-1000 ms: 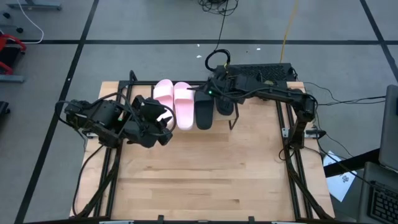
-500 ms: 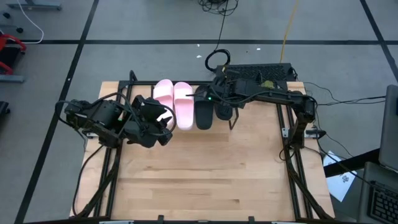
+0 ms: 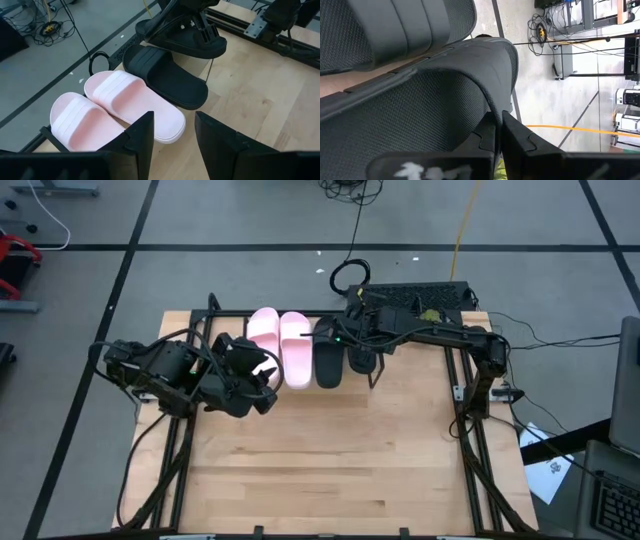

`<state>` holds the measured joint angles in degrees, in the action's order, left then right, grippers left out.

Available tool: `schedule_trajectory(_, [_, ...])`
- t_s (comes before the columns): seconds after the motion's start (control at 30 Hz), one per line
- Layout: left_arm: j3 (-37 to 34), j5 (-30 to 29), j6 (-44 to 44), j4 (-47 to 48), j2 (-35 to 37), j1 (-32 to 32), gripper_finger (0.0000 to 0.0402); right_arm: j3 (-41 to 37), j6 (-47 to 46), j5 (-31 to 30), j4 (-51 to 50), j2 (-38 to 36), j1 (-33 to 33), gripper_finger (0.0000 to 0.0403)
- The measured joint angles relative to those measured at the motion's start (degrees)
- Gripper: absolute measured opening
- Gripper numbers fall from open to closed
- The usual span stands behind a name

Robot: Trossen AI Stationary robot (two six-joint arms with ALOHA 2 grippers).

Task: Pick and place slides into the shelf
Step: Put the black slide on the shelf

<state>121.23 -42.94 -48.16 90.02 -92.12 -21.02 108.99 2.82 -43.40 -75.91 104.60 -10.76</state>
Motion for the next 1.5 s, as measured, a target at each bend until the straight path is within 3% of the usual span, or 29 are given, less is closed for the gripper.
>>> schedule_trajectory(0.47, [0.0, 1.1, 0.7, 0.0, 0.0, 0.0, 0.0145, -0.3, -0.6, 3.1, 0.8, 0.2, 0.1, 0.0])
schedule_trajectory(1.0, [0.0, 1.1, 2.0, 0.0, 0.0, 0.0, 0.0145, -10.9, -0.5, 0.0, 2.3, 0.3, 0.9, 0.0001])
schedule_trajectory(1.5, [0.0, 1.4, 2.0, 0.0, 0.0, 0.0, 0.0145, -11.1, 5.4, 1.7, 6.0, 0.0, 3.5, 0.0078])
